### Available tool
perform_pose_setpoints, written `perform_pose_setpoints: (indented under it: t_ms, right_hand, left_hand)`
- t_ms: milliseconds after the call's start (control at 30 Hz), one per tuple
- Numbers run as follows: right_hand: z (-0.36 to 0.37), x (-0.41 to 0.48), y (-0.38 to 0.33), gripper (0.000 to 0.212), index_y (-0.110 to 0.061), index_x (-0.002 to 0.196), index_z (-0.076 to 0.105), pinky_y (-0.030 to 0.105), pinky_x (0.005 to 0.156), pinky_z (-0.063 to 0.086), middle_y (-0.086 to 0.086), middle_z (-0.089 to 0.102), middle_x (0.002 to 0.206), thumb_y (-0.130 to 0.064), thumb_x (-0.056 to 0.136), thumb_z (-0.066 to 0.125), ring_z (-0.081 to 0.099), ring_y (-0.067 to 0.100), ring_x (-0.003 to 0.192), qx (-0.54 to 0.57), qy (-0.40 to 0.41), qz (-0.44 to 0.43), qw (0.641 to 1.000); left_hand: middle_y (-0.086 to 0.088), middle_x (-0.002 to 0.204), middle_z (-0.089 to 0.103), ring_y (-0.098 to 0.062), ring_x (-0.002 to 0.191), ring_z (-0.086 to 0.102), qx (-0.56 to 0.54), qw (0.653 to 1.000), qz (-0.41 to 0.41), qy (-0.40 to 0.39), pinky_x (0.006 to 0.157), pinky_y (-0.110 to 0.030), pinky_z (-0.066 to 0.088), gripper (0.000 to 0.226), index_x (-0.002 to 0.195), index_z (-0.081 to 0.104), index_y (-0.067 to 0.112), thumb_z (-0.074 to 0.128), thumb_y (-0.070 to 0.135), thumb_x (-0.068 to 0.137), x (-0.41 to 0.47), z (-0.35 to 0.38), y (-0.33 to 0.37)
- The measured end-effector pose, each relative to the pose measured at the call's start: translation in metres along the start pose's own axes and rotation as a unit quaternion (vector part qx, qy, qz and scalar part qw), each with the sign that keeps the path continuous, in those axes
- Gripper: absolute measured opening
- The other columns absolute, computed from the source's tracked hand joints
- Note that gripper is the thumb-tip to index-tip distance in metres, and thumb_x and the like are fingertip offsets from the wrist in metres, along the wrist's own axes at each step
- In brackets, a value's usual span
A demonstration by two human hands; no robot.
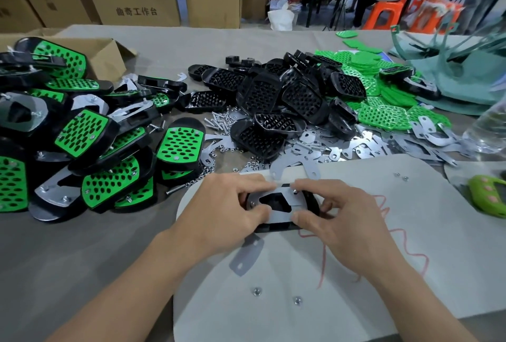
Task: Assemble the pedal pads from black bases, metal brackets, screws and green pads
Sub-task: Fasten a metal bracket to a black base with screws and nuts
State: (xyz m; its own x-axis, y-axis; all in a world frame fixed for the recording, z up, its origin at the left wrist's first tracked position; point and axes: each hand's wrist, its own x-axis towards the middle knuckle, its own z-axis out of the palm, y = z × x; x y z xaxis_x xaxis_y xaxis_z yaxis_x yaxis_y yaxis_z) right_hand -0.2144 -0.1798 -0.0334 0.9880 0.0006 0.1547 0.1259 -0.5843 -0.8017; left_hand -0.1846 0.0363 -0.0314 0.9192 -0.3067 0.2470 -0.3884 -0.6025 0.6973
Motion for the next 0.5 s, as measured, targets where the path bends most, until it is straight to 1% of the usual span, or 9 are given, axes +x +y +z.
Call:
perform_pose_setpoints:
  t_ms: [67, 133, 200, 267, 333, 367, 433, 467, 500]
  right_hand:
    - [0.0, 0.001, 0.001, 0.045, -0.052, 0.098, 0.074, 0.007, 0.067, 0.041, -0.034, 0.063, 0.098, -0.024, 0.067, 0.09, 0.054, 0.007, 0.072, -0.004, 0.004, -0.002, 1.0]
    - [0.0, 0.003, 0.001, 0.045, -0.054, 0.094, 0.074, 0.006, 0.062, 0.042, -0.03, 0.065, 0.094, -0.022, 0.066, 0.091, 0.053, 0.008, 0.069, 0.005, 0.008, 0.001, 1.0]
    - [0.0, 0.004, 0.0, 0.047, -0.053, 0.091, 0.075, 0.006, 0.056, 0.046, -0.023, 0.065, 0.086, -0.018, 0.065, 0.092, 0.052, 0.008, 0.064, 0.028, 0.003, -0.001, 1.0]
    - [-0.001, 0.005, 0.0, 0.048, -0.054, 0.089, 0.075, 0.01, 0.052, 0.05, -0.01, 0.064, 0.079, -0.018, 0.064, 0.093, 0.052, 0.005, 0.058, 0.041, 0.001, -0.005, 0.999]
    - [-0.002, 0.007, 0.002, 0.045, -0.055, 0.087, 0.075, 0.007, 0.05, 0.044, 0.003, 0.067, 0.077, -0.024, 0.061, 0.094, 0.052, 0.001, 0.052, 0.044, 0.004, -0.003, 0.999]
    - [-0.003, 0.008, 0.002, 0.043, -0.056, 0.087, 0.074, 0.008, 0.051, 0.043, 0.004, 0.069, 0.077, -0.031, 0.059, 0.094, 0.053, 0.002, 0.052, 0.038, 0.003, 0.004, 0.999]
    - [-0.004, 0.008, 0.004, 0.042, -0.058, 0.089, 0.072, 0.017, 0.056, 0.048, -0.002, 0.073, 0.079, -0.042, 0.054, 0.09, 0.056, 0.006, 0.055, 0.029, 0.003, 0.022, 0.999]
    - [-0.003, 0.008, 0.005, 0.042, -0.057, 0.088, 0.072, 0.018, 0.056, 0.049, -0.004, 0.073, 0.08, -0.043, 0.053, 0.089, 0.057, 0.007, 0.055, 0.033, 0.007, 0.028, 0.999]
    - [-0.003, 0.007, 0.006, 0.041, -0.055, 0.087, 0.072, 0.017, 0.056, 0.05, -0.007, 0.074, 0.081, -0.041, 0.053, 0.09, 0.057, 0.007, 0.055, 0.042, 0.013, 0.03, 0.999]
  left_hand:
    - [0.016, 0.088, 0.07, -0.007, 0.075, 0.055, 0.041, 0.999, 0.015, 0.004, 0.073, -0.016, 0.045, 0.042, 0.113, 0.071, 0.046, 0.069, 0.029, 0.075, -0.001, 0.001, 0.002]
    - [0.02, 0.096, 0.072, -0.007, 0.083, 0.055, 0.107, 0.993, 0.043, 0.018, 0.082, -0.027, 0.048, 0.036, 0.112, 0.076, 0.034, 0.065, 0.034, 0.078, -0.002, 0.005, 0.005]
    - [0.025, 0.109, 0.072, -0.01, 0.086, 0.055, 0.12, 0.99, 0.061, 0.038, 0.084, -0.03, 0.048, 0.04, 0.117, 0.075, 0.032, 0.062, 0.041, 0.081, -0.005, 0.01, 0.008]
    - [0.033, 0.119, 0.067, -0.01, 0.086, 0.052, 0.109, 0.991, 0.067, 0.037, 0.08, -0.029, 0.049, 0.044, 0.119, 0.074, 0.035, 0.062, 0.051, 0.08, -0.006, 0.014, 0.009]
    - [0.04, 0.13, 0.055, -0.01, 0.088, 0.052, 0.101, 0.992, 0.069, 0.03, 0.08, -0.031, 0.051, 0.051, 0.12, 0.074, 0.036, 0.063, 0.06, 0.076, -0.007, 0.013, 0.009]
    - [0.045, 0.133, 0.047, -0.01, 0.089, 0.053, 0.099, 0.992, 0.071, 0.031, 0.079, -0.031, 0.052, 0.055, 0.12, 0.074, 0.036, 0.063, 0.063, 0.074, -0.006, 0.013, 0.008]
    - [0.057, 0.118, 0.046, -0.006, 0.089, 0.051, 0.095, 0.993, 0.07, 0.029, 0.078, -0.027, 0.051, 0.059, 0.119, 0.074, 0.037, 0.061, 0.068, 0.071, -0.005, 0.012, 0.007]
    - [0.057, 0.106, 0.05, -0.004, 0.088, 0.049, 0.094, 0.993, 0.066, 0.027, 0.077, -0.024, 0.049, 0.06, 0.119, 0.074, 0.038, 0.059, 0.069, 0.07, -0.004, 0.013, 0.007]
    - [0.053, 0.104, 0.054, -0.002, 0.088, 0.047, 0.093, 0.993, 0.062, 0.024, 0.077, -0.023, 0.048, 0.061, 0.12, 0.074, 0.039, 0.059, 0.07, 0.069, -0.004, 0.013, 0.006]
